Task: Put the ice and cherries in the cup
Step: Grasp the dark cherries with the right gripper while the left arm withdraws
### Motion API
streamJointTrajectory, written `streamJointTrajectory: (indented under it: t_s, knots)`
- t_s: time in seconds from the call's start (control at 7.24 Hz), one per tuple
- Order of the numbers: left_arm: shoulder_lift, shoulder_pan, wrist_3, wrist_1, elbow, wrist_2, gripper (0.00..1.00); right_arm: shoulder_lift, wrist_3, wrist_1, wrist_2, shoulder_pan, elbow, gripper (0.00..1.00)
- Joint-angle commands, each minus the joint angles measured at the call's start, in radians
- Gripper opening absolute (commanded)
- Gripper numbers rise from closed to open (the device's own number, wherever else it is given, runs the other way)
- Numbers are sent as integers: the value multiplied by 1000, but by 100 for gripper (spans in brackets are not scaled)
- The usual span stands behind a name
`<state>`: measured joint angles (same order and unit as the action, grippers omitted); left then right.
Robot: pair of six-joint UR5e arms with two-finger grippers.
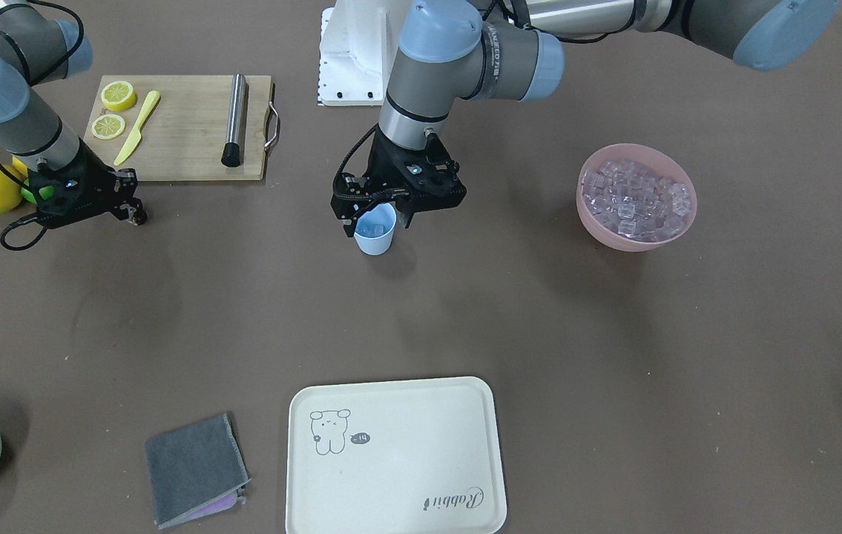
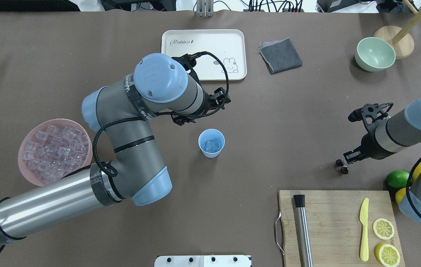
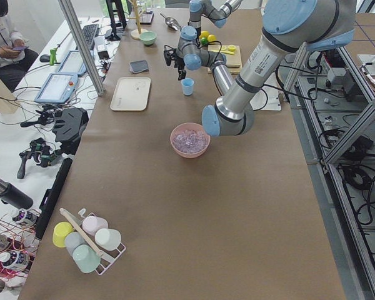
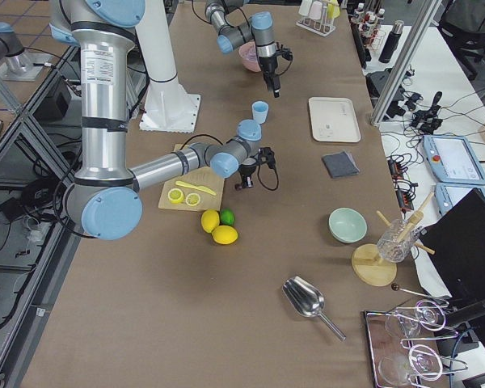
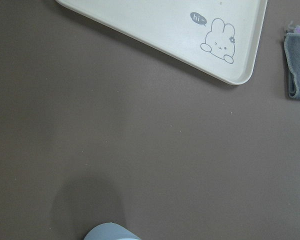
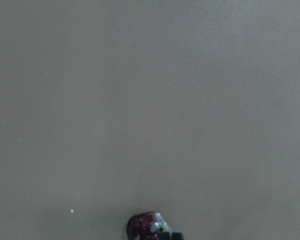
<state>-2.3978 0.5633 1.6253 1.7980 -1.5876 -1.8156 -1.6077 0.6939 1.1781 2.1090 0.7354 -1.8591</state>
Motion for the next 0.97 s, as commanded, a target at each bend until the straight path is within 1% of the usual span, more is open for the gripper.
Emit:
streamJointTrajectory:
  t_s: [0.0, 0.14, 0.28, 0.41, 0.55, 0.69, 0.83]
  knots:
    - [35, 84, -101, -55, -47, -94, 92, -3, -1, 0, 5, -1, -3, 0]
    - [105, 117, -199, -80, -122, -111, 92, -3, -1, 2, 6, 1, -11, 0]
    - [215, 147, -285, -113, -228, -161, 92, -1, -1, 3, 9, 2, -23, 0]
    - [309, 189, -386, -127, -303, -189, 92, 14, 1, 12, 12, 19, -34, 0]
    - [403, 220, -471, -127, -352, -211, 92, 31, 3, 15, 17, 22, -57, 0]
    - [490, 255, -563, -124, -388, -221, 92, 91, 24, 47, 25, 27, -69, 0]
    - [559, 265, -644, -121, -414, -221, 92, 185, 85, 134, 31, 44, -81, 0]
